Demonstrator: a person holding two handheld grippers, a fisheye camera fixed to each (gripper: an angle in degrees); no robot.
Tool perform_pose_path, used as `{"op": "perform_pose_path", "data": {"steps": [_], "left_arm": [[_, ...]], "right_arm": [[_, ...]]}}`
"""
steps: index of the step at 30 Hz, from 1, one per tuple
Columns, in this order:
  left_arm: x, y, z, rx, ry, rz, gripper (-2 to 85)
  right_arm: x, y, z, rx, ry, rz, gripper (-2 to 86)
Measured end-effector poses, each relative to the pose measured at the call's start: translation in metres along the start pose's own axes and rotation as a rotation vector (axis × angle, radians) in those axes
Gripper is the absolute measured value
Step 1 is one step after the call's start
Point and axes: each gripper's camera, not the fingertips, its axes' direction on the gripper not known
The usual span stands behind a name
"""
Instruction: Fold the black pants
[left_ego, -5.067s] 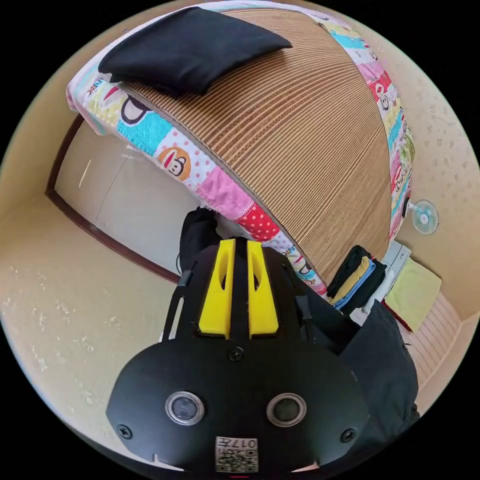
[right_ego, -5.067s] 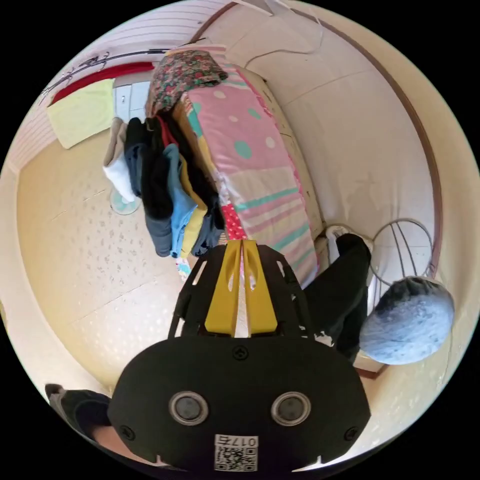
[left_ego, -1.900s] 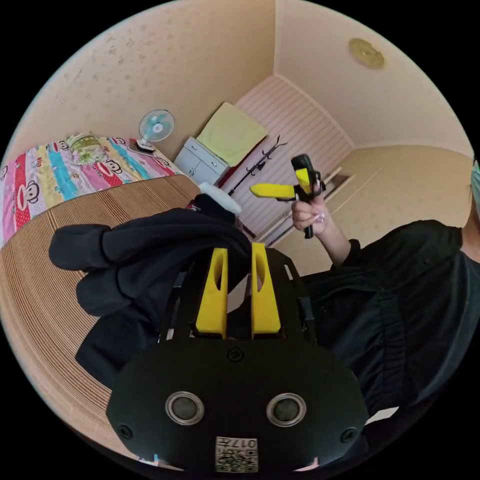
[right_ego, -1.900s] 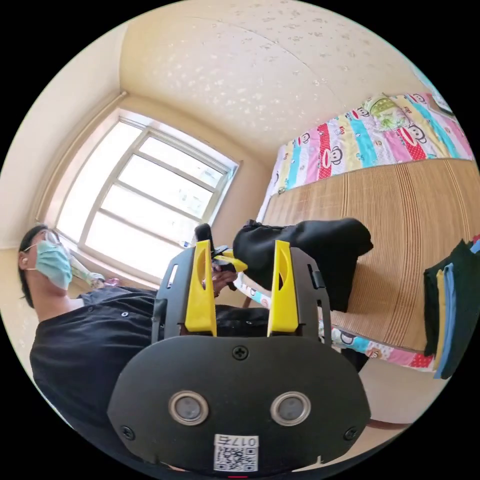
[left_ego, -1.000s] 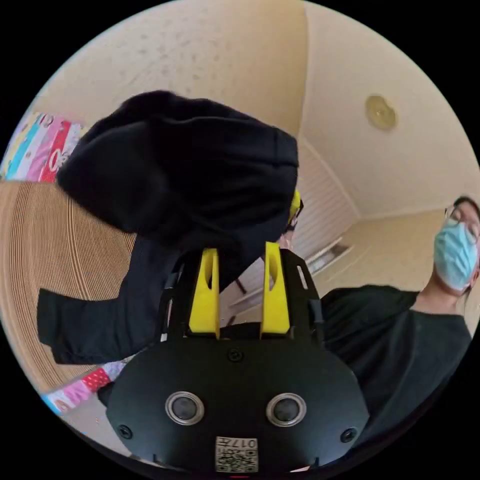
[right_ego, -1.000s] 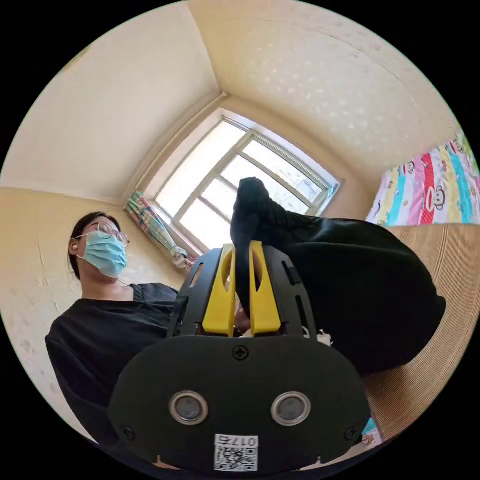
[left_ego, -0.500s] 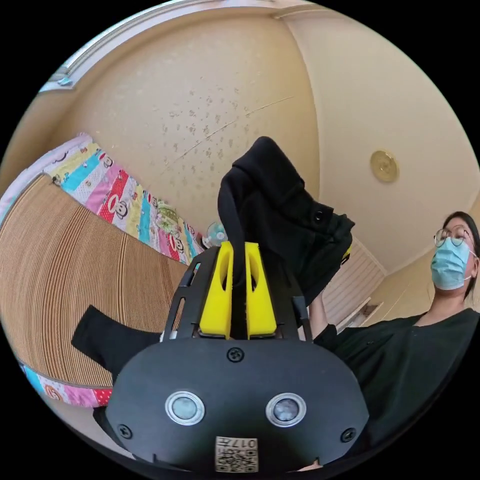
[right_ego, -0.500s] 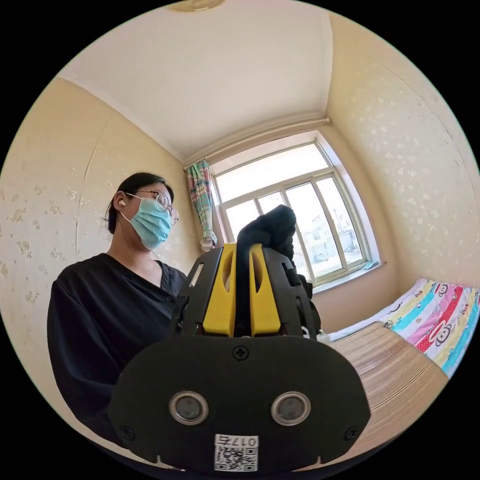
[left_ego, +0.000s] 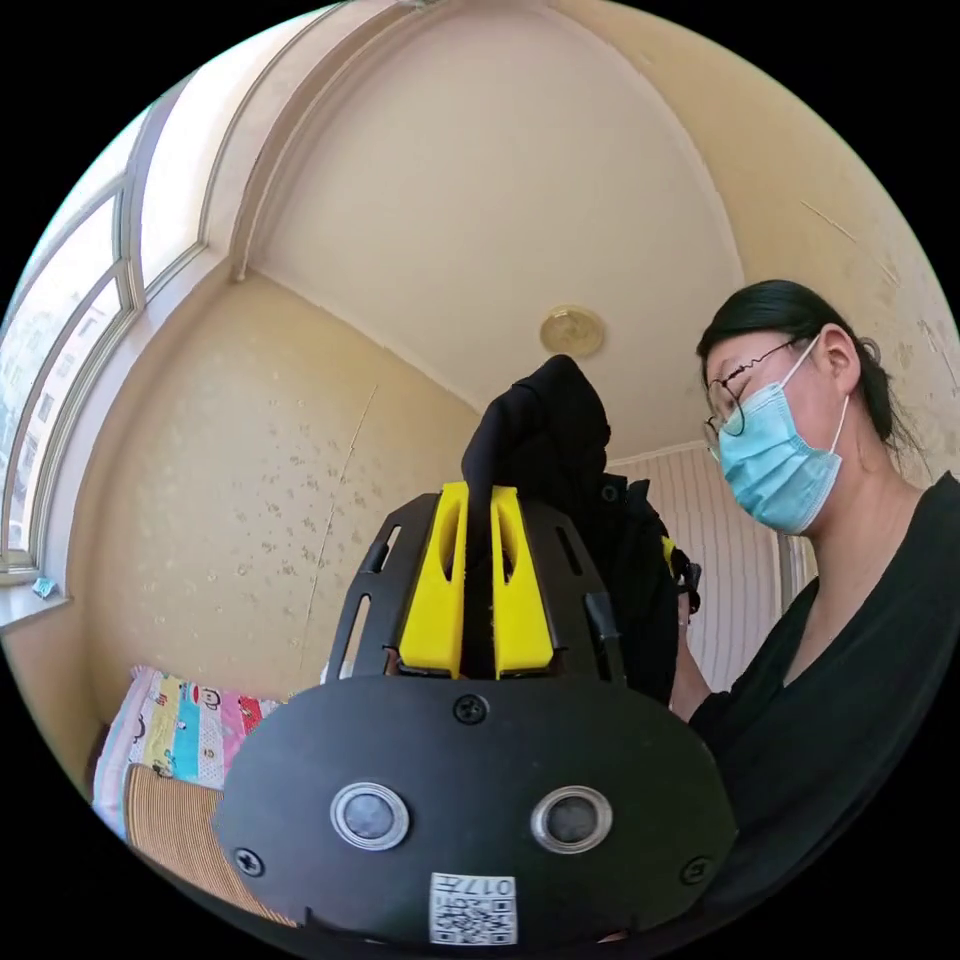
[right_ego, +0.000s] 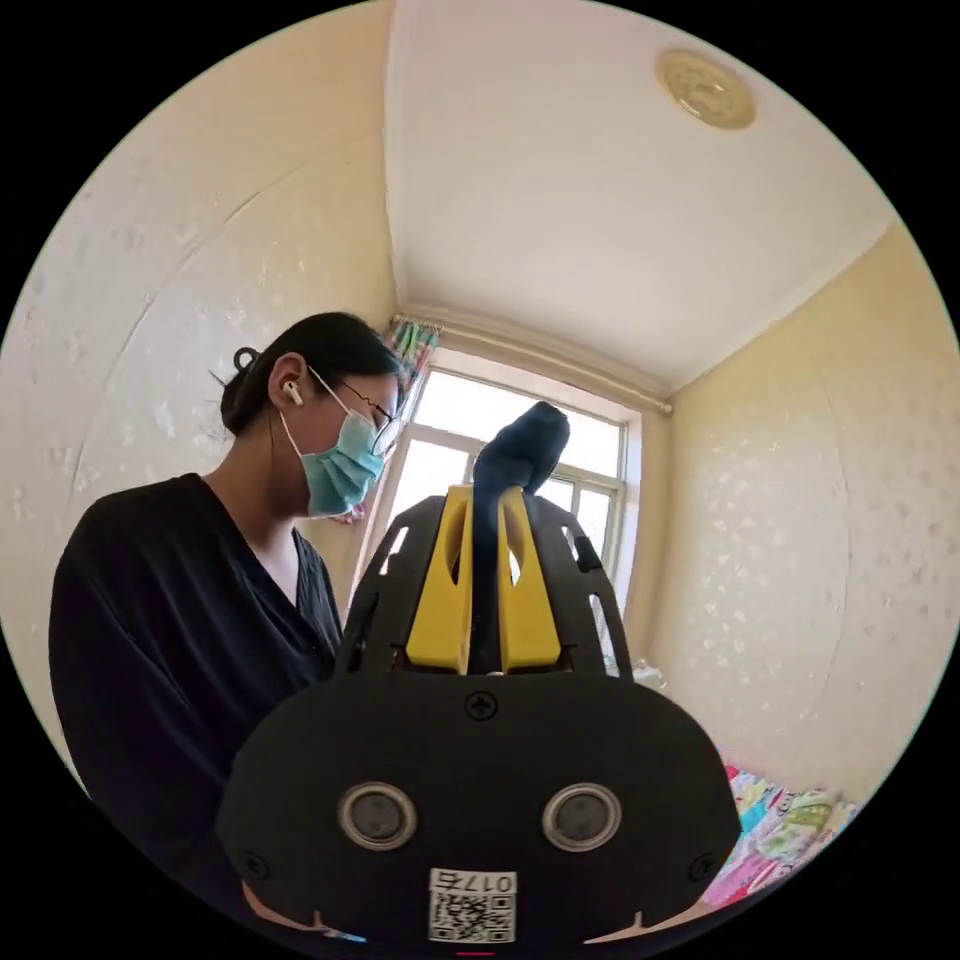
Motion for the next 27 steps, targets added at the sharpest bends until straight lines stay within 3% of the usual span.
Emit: {"op": "perform_pose_path", "data": {"steps": [4, 7, 11, 15, 16, 18, 20, 23, 27], "left_arm": [[0.009, 0.006, -0.003, 0.036, -0.109, 0.004, 4.1], [-0.008, 0.018, 0.012, 0.009, -0.156, -0.040, 4.1], [-0.077, 0.027, 0.072, -0.104, -0.146, -0.093, 4.0], [-0.221, 0.035, 0.219, -0.359, -0.205, -0.191, 4.9], [-0.249, 0.037, 0.246, -0.418, -0.209, -0.236, 5.2], [-0.360, 0.057, 0.330, -0.578, -0.277, -0.441, 7.1], [-0.420, 0.079, 0.358, -0.673, -0.410, -0.458, 7.0], [-0.483, 0.149, 0.355, -0.906, -0.530, -0.461, 7.8], [-0.521, 0.311, 0.288, -1.316, -0.556, -0.476, 7.8]], "right_arm": [[-0.059, -0.003, 0.007, -0.059, 0.389, -0.127, 2.3], [-0.071, 0.015, 0.027, -0.085, 0.664, -0.078, 2.4], [-0.012, 0.039, 0.072, -0.252, 1.084, -0.108, 2.7], [0.152, 0.064, 0.095, -0.404, 1.147, -0.033, 3.7], [0.231, 0.076, 0.106, -0.462, 1.175, 0.060, 4.3], [0.357, 0.103, 0.131, -0.623, 1.253, 0.143, 5.3], [0.487, 0.155, 0.144, -0.886, 1.424, 0.269, 5.1], [0.540, 0.244, 0.122, -1.111, 1.467, 0.421, 4.2], [0.522, 0.389, 0.075, -1.285, 1.330, 0.518, 3.2]]}}
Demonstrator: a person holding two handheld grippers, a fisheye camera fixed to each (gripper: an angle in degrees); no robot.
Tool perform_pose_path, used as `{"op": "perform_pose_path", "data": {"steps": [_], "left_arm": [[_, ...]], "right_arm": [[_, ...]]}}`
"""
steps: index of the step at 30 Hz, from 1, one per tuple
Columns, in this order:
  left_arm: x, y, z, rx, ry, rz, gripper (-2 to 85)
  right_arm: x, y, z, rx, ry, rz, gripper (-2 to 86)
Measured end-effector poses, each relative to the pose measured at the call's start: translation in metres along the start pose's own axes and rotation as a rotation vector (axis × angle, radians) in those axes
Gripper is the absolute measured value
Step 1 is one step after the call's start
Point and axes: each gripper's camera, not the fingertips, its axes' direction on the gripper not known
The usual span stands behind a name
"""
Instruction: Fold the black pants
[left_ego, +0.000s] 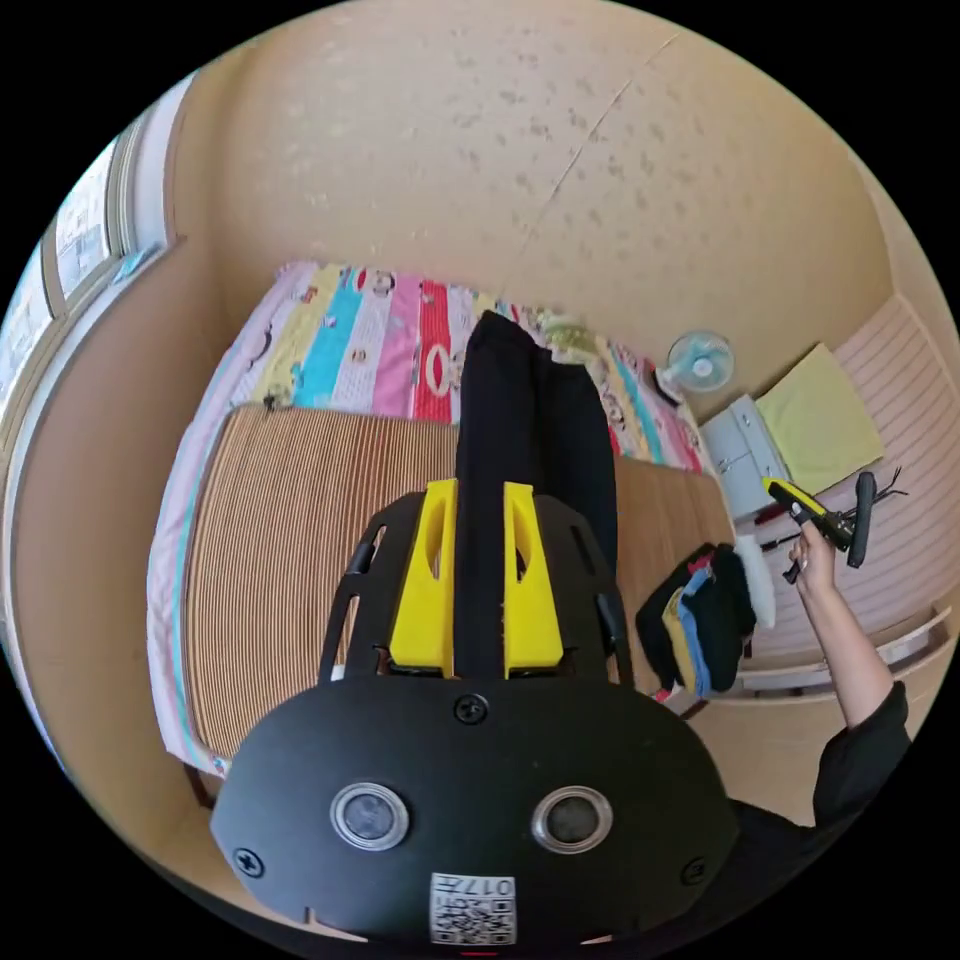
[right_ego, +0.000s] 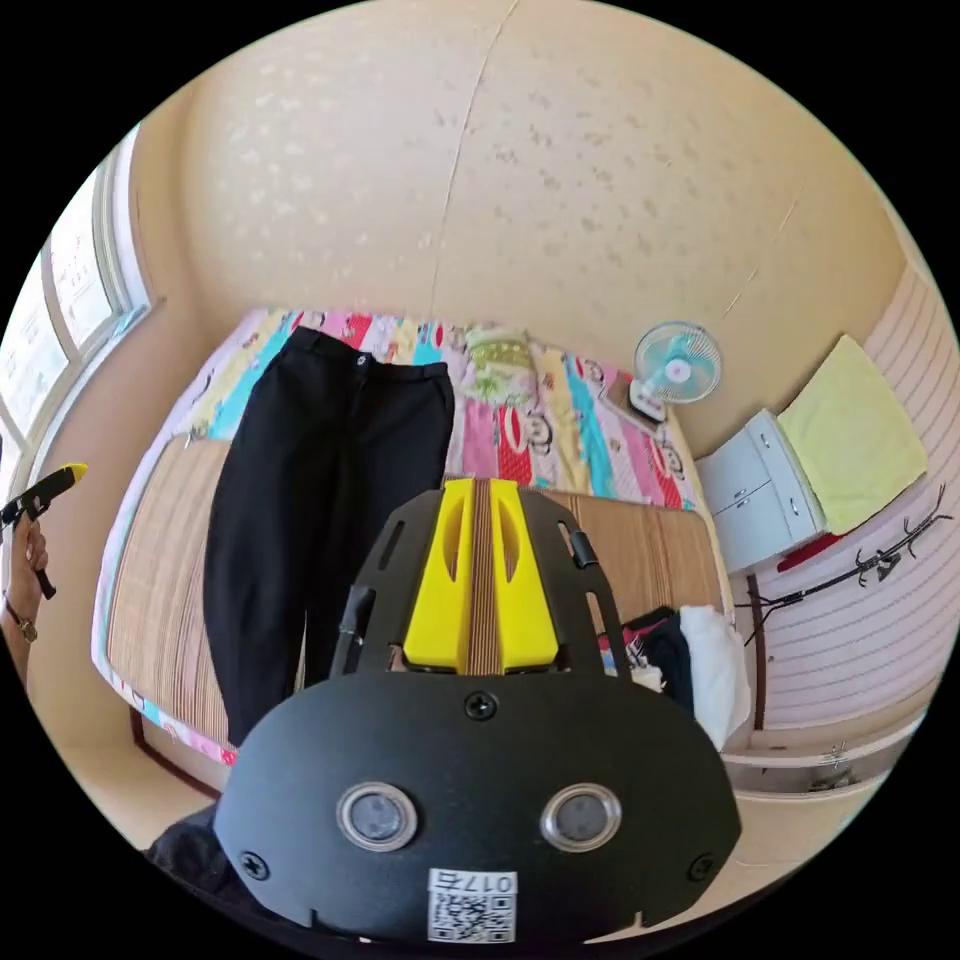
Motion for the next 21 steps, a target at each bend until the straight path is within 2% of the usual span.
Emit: {"op": "perform_pose_path", "data": {"steps": [3, 5, 8, 12, 16, 19, 21], "left_arm": [[-0.053, 0.068, 0.106, -0.318, -0.011, -0.036, 7.9], [-0.077, 0.103, 0.148, -0.438, 0.010, -0.066, 8.1], [-0.106, 0.136, 0.194, -0.553, 0.059, -0.109, 8.6], [-0.133, 0.139, 0.229, -0.609, 0.167, -0.155, 9.3], [-0.135, 0.135, 0.255, -0.684, 0.151, -0.114, 9.4], [-0.138, 0.130, 0.247, -0.621, 0.036, -0.098, 4.6], [-0.148, 0.130, 0.243, -0.637, 0.118, -0.125, 2.5]], "right_arm": [[-0.017, 0.106, 0.119, -0.276, -0.036, -0.053, 2.9], [-0.024, 0.196, 0.192, -0.520, -0.071, -0.033, 2.9], [-0.021, 0.282, 0.235, -0.690, -0.149, 0.041, 3.4], [-0.014, 0.343, 0.255, -0.808, -0.218, 0.088, 4.7], [0.003, 0.369, 0.267, -0.868, -0.258, 0.123, 6.8], [0.024, 0.371, 0.279, -0.907, -0.317, 0.220, 8.0], [0.038, 0.369, 0.285, -0.906, -0.346, 0.274, 8.5]]}}
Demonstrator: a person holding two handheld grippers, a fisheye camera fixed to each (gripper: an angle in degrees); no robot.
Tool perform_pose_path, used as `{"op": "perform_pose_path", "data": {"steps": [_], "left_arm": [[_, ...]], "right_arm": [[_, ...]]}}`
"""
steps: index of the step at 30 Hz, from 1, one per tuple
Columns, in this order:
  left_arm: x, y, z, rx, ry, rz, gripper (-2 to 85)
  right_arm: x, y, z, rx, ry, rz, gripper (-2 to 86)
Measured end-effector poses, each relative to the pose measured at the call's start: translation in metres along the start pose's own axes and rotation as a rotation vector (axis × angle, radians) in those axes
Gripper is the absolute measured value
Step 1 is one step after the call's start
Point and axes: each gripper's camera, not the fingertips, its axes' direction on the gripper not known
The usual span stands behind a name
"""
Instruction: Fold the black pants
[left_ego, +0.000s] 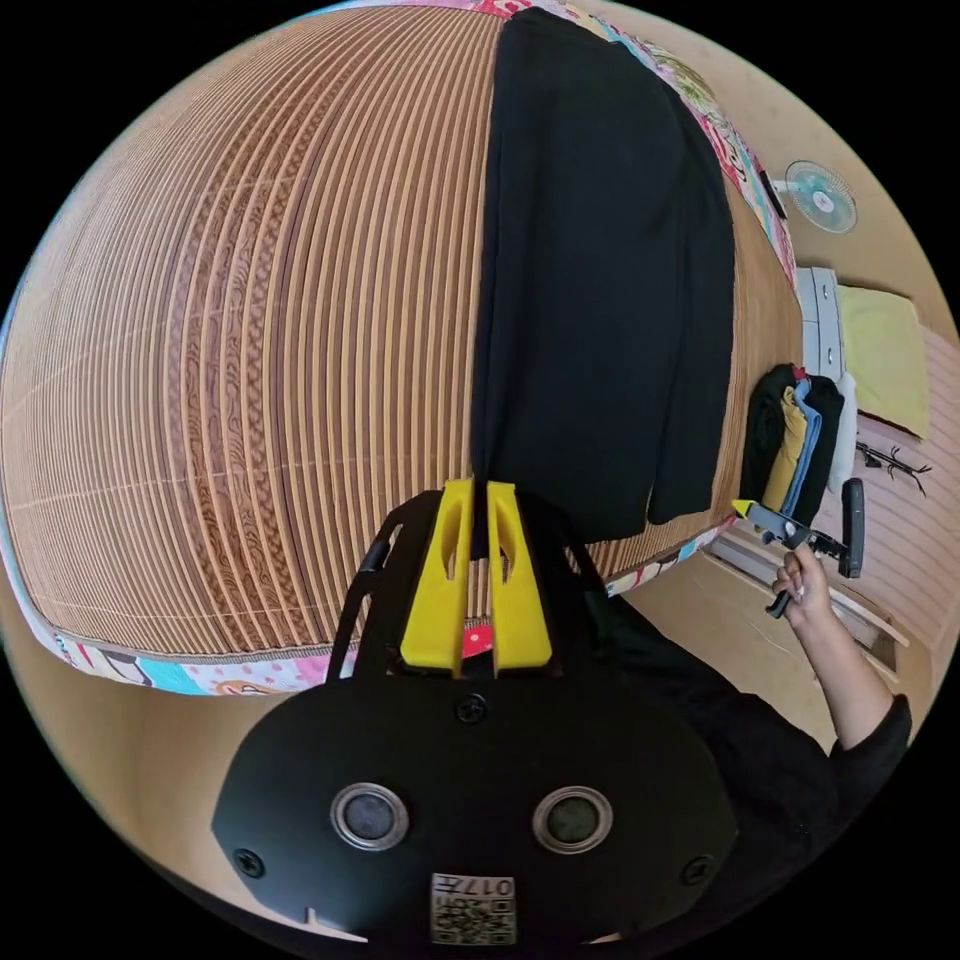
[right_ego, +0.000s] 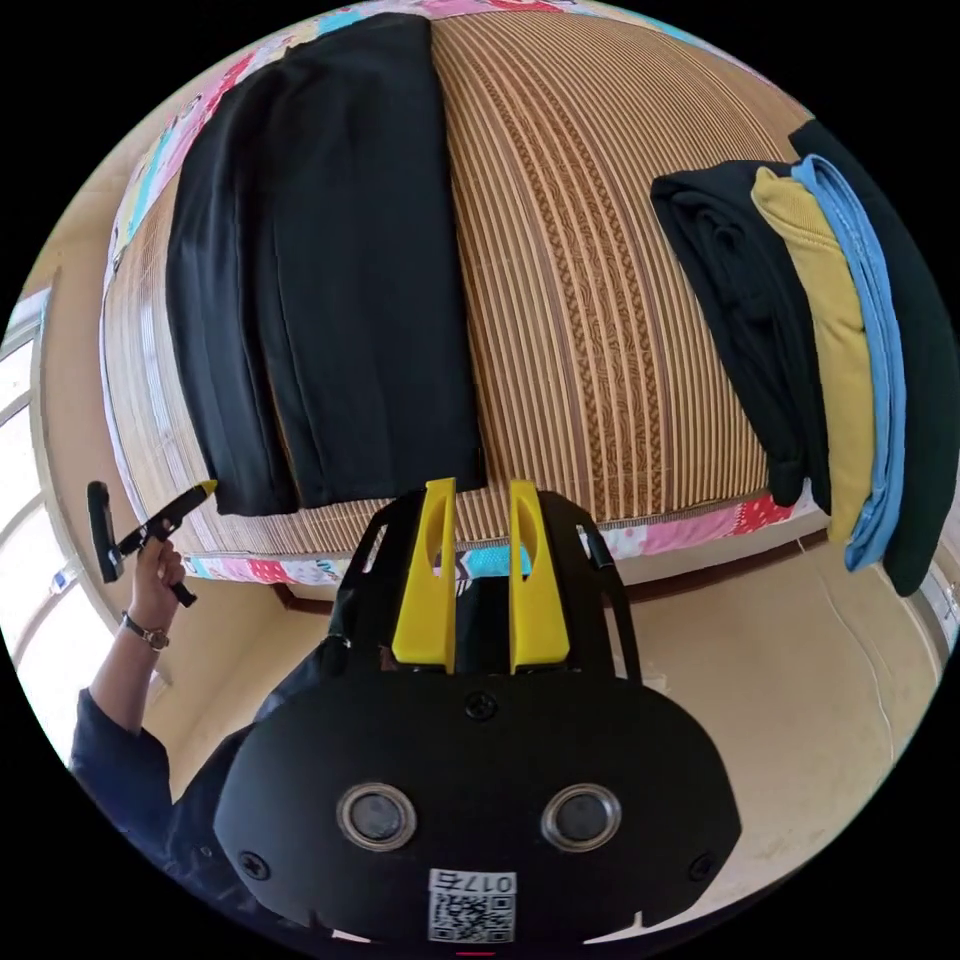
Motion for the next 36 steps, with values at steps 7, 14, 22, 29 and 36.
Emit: {"op": "perform_pose_path", "data": {"steps": [7, 14, 22, 29, 36], "left_arm": [[-0.032, 0.017, -0.047, 0.092, 0.177, -0.058, 0.6], [-0.052, 0.030, -0.092, 0.109, 0.318, 0.018, -0.3], [-0.090, 0.095, -0.081, 0.073, 0.262, -0.147, -0.3], [-0.113, 0.149, -0.052, -0.031, 0.079, -0.517, 4.1], [0.024, 0.082, -0.090, 0.076, 0.319, -0.044, 9.6]], "right_arm": [[0.054, -0.017, 0.012, -0.031, -0.147, 0.114, 8.9], [0.086, 0.007, -0.004, -0.067, -0.189, -0.095, 3.7], [0.190, 0.109, -0.037, -0.038, -0.280, -0.200, 2.6], [0.254, 0.180, -0.007, -0.125, -0.266, -0.123, 2.6], [0.219, 0.241, -0.091, 0.076, -0.290, -0.443, 2.6]]}}
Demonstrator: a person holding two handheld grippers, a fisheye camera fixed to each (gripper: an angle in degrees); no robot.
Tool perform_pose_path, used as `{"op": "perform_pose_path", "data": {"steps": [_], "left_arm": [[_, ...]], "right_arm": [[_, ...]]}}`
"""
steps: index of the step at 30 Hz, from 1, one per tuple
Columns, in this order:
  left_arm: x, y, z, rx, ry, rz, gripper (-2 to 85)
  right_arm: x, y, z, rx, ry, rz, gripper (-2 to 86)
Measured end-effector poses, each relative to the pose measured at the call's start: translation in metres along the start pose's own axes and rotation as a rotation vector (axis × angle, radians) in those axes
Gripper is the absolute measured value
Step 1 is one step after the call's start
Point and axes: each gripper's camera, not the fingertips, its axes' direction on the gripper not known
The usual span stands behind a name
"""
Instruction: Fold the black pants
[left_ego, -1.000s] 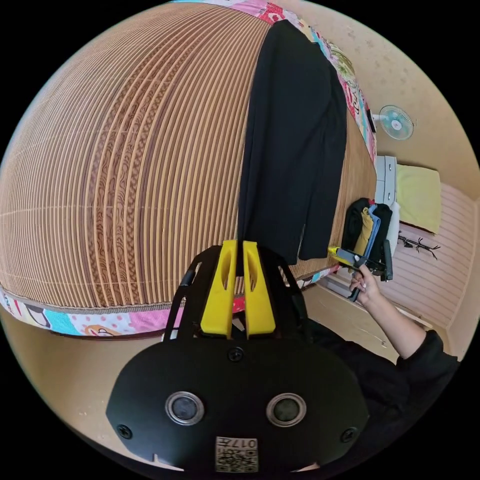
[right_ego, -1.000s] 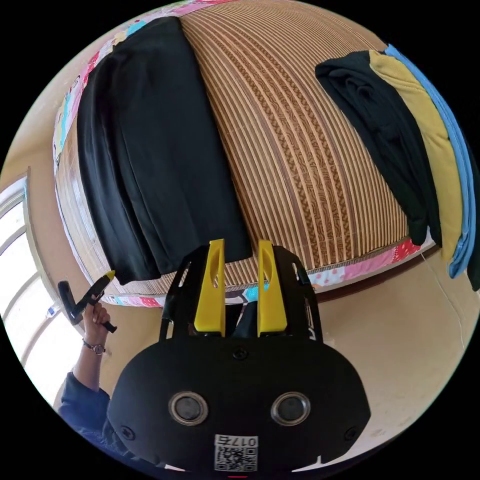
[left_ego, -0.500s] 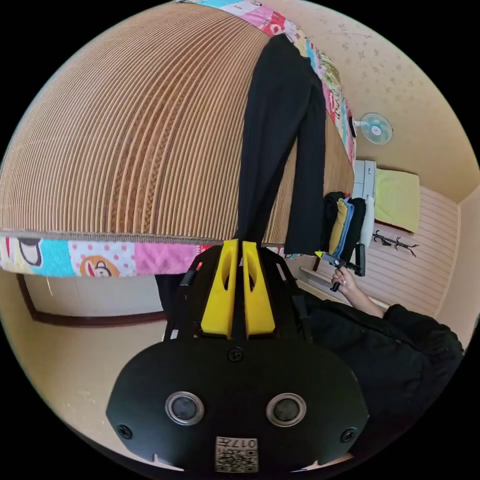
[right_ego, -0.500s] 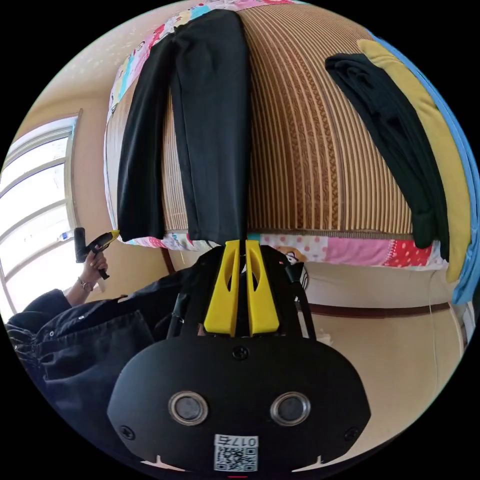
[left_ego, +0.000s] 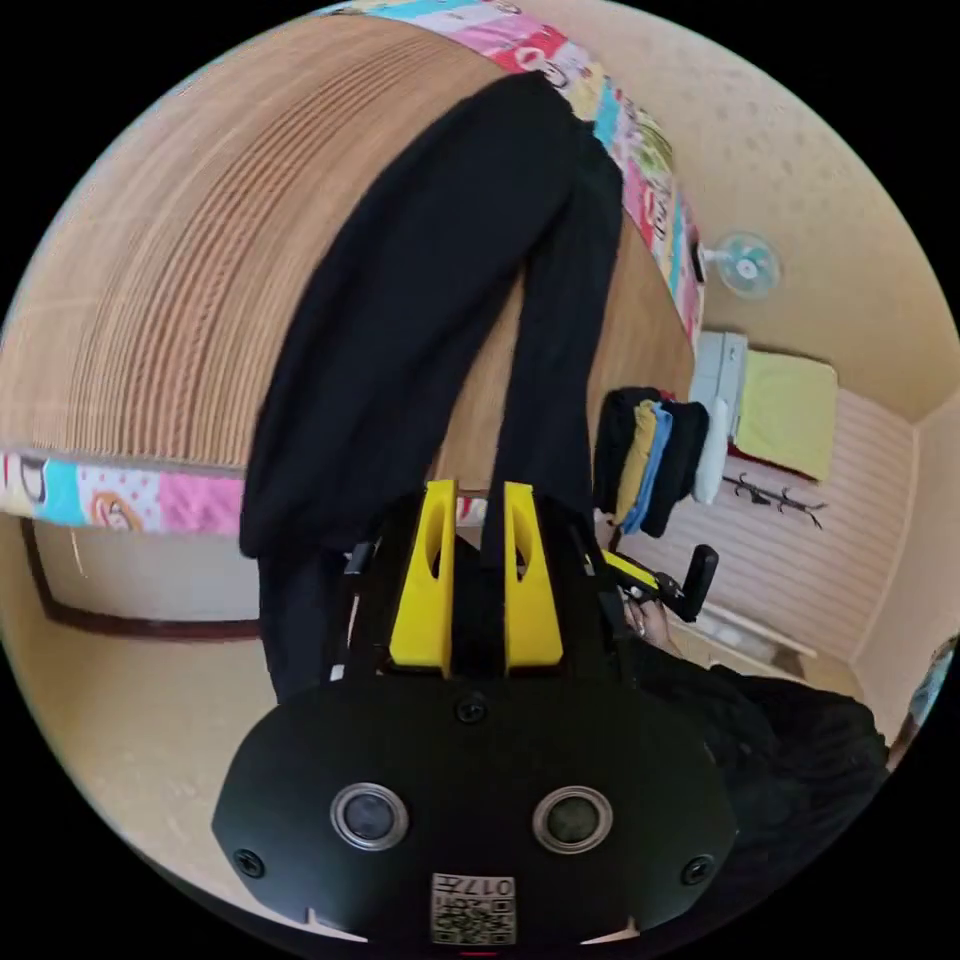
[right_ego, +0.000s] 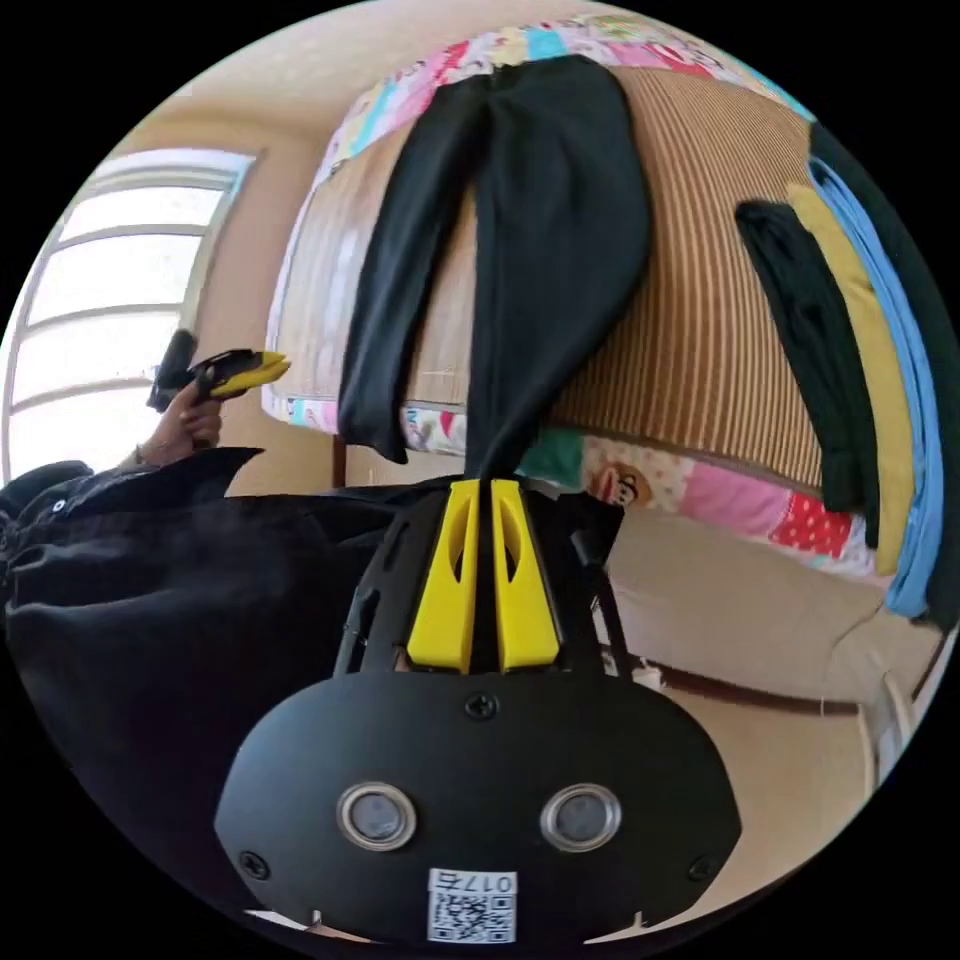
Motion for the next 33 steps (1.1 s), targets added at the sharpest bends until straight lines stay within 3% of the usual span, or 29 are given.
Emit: {"op": "perform_pose_path", "data": {"steps": [4, 10, 14, 20, 24, 31, 33], "left_arm": [[0.091, -0.027, 0.052, -0.187, 0.038, 0.214, 13.7], [0.180, -0.010, 0.141, -0.411, -0.375, 0.464, 13.5], [0.182, 0.026, 0.175, -0.416, -0.628, 0.531, 3.6], [0.147, 0.063, 0.167, -0.315, -0.499, 0.480, 1.2], [0.111, 0.077, 0.149, -0.246, -0.392, 0.360, 0.9], [0.063, 0.102, 0.127, -0.117, -0.242, 0.214, 0.7], [0.046, 0.109, 0.123, -0.075, -0.187, 0.161, 0.7]], "right_arm": [[-0.047, 0.005, -0.035, 0.057, -0.102, -0.232, 2.6], [-0.066, 0.017, -0.047, 0.047, -0.216, -0.445, 2.7], [-0.067, 0.030, -0.053, 0.016, -0.257, -0.568, 2.9], [-0.011, 0.041, -0.055, -0.167, -0.209, -0.622, 4.6], [0.042, 0.009, -0.081, -0.163, -0.162, -0.571, 7.6], [0.151, -0.177, -0.145, 0.212, -0.471, -0.217, 12.5], [0.190, -0.231, -0.134, 0.277, -0.434, -0.106, 13.0]]}}
